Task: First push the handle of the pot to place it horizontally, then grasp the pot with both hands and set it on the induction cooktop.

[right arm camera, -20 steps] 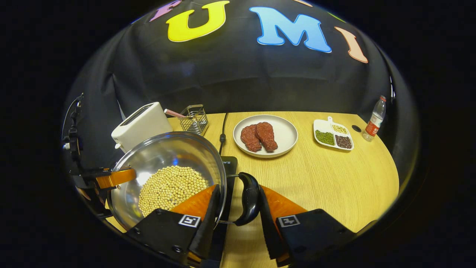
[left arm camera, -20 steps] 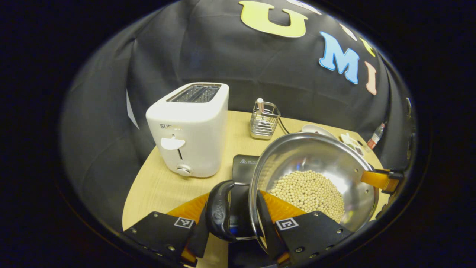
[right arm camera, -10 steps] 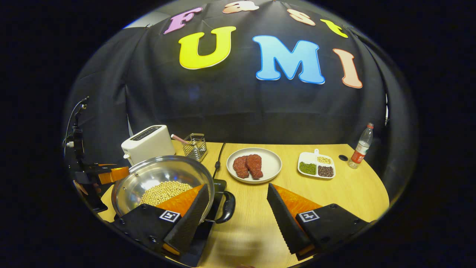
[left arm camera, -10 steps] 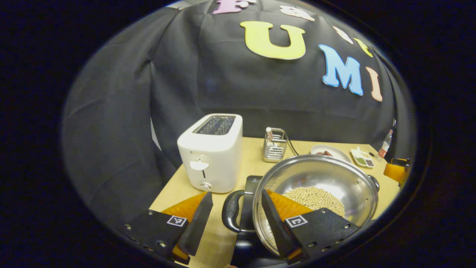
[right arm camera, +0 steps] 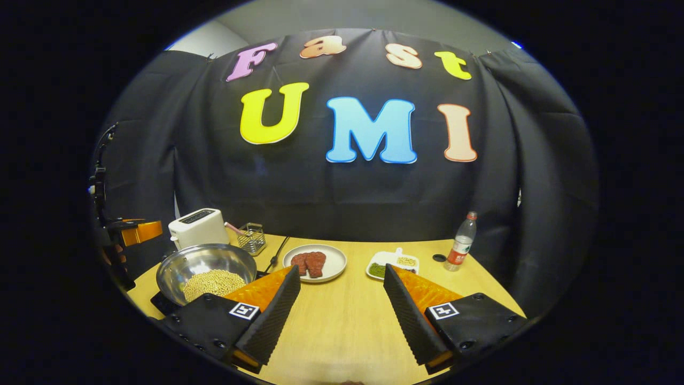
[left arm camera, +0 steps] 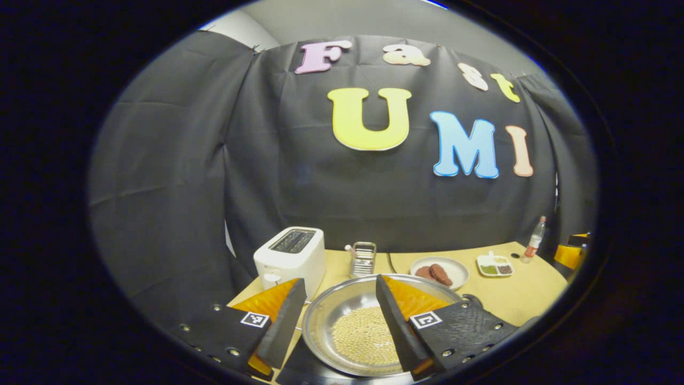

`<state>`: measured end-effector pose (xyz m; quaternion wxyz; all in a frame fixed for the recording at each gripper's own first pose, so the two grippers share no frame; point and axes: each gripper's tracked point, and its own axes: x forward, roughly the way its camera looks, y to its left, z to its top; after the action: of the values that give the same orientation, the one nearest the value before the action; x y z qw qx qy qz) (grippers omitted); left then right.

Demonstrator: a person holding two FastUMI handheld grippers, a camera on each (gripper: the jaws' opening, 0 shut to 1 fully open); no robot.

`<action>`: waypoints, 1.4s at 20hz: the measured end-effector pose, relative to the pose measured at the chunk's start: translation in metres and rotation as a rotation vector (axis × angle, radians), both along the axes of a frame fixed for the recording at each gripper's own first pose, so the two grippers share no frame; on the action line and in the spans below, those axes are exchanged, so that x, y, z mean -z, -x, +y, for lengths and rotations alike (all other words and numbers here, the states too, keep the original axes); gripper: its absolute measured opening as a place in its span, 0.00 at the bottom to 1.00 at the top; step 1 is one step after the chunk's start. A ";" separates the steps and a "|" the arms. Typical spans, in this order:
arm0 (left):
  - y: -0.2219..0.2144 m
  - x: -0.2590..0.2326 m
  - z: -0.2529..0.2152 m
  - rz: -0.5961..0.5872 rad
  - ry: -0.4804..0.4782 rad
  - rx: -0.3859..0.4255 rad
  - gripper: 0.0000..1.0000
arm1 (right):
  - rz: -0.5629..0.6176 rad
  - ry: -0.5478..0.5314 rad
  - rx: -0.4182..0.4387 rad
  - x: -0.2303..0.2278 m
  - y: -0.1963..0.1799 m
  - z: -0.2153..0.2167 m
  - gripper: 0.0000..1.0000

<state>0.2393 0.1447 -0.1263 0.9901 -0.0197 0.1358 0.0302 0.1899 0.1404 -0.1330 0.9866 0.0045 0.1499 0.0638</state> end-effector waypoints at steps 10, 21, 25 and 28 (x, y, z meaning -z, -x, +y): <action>0.062 -0.077 -0.122 -0.146 -0.007 0.056 0.82 | -0.108 -0.036 0.037 -0.046 0.067 -0.108 0.96; 0.148 -0.141 -0.193 -0.243 -0.046 0.098 0.80 | -0.234 -0.031 0.049 -0.091 0.143 -0.168 0.98; 0.181 -0.150 -0.191 -0.270 -0.040 0.104 0.77 | -0.258 -0.026 0.070 -0.104 0.173 -0.161 0.99; 0.207 -0.158 -0.184 -0.284 -0.035 0.114 0.77 | -0.274 -0.029 0.087 -0.118 0.196 -0.154 0.99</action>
<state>0.0321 -0.0393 0.0316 0.9996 0.0012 -0.0051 -0.0267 -0.0065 -0.0140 -0.0153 0.9995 0.0166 0.0127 0.0231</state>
